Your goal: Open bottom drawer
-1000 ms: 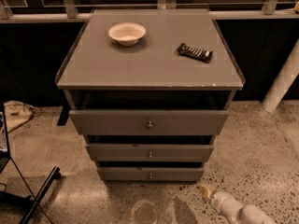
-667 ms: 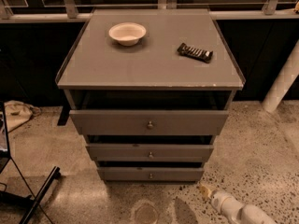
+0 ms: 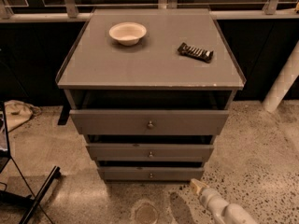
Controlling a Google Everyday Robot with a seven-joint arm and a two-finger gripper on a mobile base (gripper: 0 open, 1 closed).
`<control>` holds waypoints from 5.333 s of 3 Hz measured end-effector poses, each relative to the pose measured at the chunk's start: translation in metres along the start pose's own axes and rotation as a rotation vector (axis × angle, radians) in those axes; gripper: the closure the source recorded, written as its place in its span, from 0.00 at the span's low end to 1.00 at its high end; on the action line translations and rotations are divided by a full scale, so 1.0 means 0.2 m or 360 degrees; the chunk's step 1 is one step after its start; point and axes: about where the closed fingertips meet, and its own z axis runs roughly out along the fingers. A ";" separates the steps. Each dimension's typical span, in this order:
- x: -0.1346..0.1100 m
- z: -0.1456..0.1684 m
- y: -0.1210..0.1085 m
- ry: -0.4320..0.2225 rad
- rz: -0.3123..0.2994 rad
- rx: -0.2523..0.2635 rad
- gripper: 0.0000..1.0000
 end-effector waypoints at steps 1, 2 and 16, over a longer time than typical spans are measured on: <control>0.02 0.21 0.01 -0.0028 -0.0035 -0.0041 1.00; 0.01 0.35 0.02 -0.0042 -0.0058 -0.0069 1.00; -0.01 0.74 0.02 0.0315 -0.0053 -0.0043 1.00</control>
Offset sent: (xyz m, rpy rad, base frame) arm 0.0822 0.0386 -0.0482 -0.0034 -0.0703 0.0552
